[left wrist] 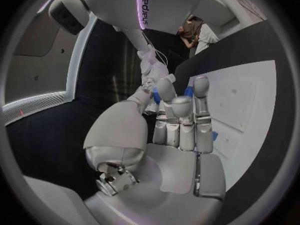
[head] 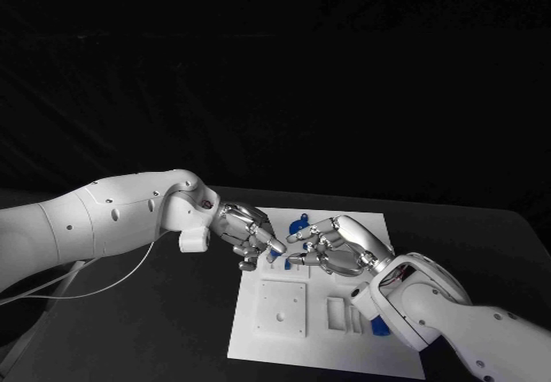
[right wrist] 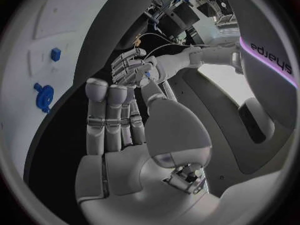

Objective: Assemble the parts on the task board

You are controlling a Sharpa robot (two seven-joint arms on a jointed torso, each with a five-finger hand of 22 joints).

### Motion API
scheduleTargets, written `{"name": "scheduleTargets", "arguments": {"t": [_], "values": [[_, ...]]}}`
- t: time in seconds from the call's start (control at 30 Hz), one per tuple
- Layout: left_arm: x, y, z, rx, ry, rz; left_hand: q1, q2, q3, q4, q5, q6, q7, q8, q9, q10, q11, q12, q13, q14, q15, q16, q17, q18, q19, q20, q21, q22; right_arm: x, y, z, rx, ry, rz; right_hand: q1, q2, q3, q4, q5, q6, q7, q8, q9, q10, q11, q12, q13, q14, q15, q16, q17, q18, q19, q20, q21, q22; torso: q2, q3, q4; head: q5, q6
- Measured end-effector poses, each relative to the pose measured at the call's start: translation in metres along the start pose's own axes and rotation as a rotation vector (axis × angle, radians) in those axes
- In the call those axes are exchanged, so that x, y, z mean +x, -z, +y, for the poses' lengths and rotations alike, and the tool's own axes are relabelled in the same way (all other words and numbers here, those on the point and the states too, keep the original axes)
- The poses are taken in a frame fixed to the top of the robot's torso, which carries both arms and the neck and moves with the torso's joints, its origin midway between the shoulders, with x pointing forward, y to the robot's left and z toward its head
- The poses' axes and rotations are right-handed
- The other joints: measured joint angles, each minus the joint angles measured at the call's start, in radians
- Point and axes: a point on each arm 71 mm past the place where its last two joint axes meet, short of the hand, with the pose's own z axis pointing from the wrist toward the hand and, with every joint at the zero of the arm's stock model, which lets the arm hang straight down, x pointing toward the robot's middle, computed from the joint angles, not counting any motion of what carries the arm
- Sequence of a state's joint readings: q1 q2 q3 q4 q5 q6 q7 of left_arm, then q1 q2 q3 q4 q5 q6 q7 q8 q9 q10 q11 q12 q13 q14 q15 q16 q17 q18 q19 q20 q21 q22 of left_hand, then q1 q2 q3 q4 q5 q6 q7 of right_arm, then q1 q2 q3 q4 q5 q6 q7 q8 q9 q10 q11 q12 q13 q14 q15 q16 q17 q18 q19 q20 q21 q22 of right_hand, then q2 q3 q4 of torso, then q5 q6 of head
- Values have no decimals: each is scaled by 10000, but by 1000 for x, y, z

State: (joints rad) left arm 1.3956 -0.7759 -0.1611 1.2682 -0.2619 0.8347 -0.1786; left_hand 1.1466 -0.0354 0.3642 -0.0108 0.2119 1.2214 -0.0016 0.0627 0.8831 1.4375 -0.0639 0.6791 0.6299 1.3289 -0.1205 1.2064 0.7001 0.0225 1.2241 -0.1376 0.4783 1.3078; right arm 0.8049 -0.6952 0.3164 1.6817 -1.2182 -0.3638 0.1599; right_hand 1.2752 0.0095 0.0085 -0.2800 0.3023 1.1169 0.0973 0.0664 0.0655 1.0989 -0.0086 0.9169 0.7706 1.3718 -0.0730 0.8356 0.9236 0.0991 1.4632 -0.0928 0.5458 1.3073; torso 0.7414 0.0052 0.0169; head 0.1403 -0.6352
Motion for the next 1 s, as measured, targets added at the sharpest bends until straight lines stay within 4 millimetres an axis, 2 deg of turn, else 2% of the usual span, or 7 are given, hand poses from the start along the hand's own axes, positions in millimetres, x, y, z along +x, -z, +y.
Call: {"name": "scheduleTargets", "arguments": {"t": [1.0], "values": [[2, -3, -1, -153, -87, 176, 8, 14, -1, -1, -31, -20, 14, -18, -12, -31, 32, 0, 0, 40, -7, 0, 0, 0, 0, 0, 0, -3, 12, -7, 12, -333, -410, 378, 88, 87, -27, -27, -1, -5, 4, -1, 0, -34, 34, 0, 2, 0, 0, 0, -3, -1, 0, 0, -40, 0, 1, 0, -5, 26, -65]]}}
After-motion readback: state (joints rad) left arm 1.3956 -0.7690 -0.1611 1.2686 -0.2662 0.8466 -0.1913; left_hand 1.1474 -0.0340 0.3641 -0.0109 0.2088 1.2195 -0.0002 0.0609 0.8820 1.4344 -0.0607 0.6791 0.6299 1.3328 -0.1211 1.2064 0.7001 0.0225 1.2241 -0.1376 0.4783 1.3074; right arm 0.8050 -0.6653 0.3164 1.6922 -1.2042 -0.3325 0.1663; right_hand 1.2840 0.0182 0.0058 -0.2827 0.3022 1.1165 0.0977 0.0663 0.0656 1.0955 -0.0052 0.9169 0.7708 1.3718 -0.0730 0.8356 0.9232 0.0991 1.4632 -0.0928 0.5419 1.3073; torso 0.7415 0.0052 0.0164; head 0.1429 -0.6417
